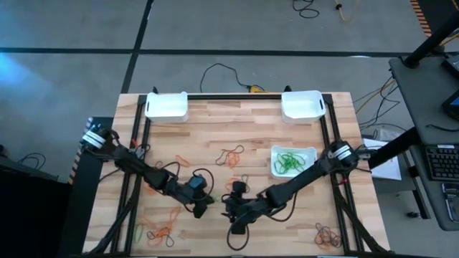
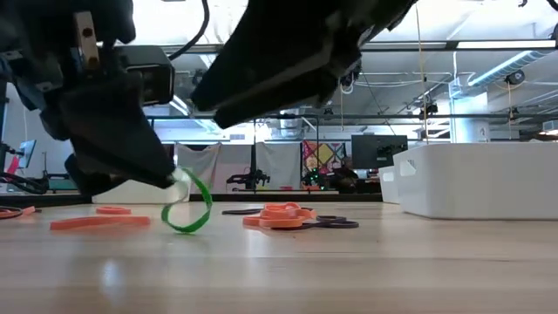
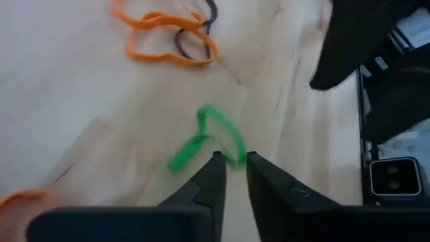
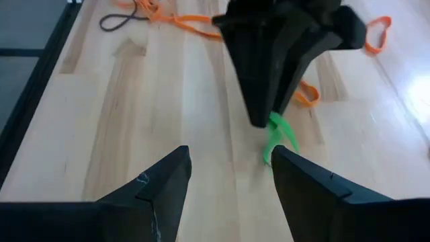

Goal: Sort rubber bands into baskets
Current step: Put the green rubber band into the bottom white bin

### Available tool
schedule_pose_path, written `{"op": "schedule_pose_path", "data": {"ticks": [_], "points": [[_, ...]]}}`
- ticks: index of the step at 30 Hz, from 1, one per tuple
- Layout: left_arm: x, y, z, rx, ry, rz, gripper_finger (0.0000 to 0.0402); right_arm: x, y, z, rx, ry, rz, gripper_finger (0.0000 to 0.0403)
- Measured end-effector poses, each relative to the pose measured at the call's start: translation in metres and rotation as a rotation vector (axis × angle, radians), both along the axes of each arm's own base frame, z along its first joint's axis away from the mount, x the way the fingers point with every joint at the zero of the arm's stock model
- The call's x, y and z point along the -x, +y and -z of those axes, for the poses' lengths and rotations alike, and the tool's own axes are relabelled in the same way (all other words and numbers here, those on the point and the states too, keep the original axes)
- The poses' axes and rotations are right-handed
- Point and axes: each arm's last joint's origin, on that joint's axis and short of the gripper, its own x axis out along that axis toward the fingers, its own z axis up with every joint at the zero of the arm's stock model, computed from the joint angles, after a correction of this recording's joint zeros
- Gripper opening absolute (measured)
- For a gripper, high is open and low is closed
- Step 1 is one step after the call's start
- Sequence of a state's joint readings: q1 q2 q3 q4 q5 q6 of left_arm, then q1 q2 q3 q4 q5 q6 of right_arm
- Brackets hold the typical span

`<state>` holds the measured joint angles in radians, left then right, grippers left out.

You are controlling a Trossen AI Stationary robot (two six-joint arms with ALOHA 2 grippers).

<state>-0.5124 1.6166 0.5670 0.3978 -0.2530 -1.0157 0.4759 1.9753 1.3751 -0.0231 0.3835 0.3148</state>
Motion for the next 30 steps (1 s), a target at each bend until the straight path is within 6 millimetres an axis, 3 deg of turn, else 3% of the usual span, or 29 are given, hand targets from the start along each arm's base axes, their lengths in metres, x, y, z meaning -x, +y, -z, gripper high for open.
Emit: {"op": "schedule_pose_path", "data": {"ticks": [6, 13, 22, 30], "points": [[0.007, 0.002, -0.006, -0.025, 0.041, 0.018, 0.0116, -0.004, -0.002, 0.017, 0.034, 0.025, 0.003, 0.0201], [0.029, -0.002, -0.027, -0.061, 0.093, 0.064, 0.0171, -0.014, -0.019, 0.034, 0.071, 0.057, 0.042, 0.0201], [0.057, -0.005, -0.049, -0.081, 0.072, 0.032, 0.0178, -0.026, -0.052, 0.040, -0.007, 0.121, 0.012, 0.0206], [0.059, -0.005, -0.048, -0.080, 0.081, 0.022, 0.0178, -0.032, -0.065, 0.049, -0.004, 0.141, -0.019, 0.0290]]}}
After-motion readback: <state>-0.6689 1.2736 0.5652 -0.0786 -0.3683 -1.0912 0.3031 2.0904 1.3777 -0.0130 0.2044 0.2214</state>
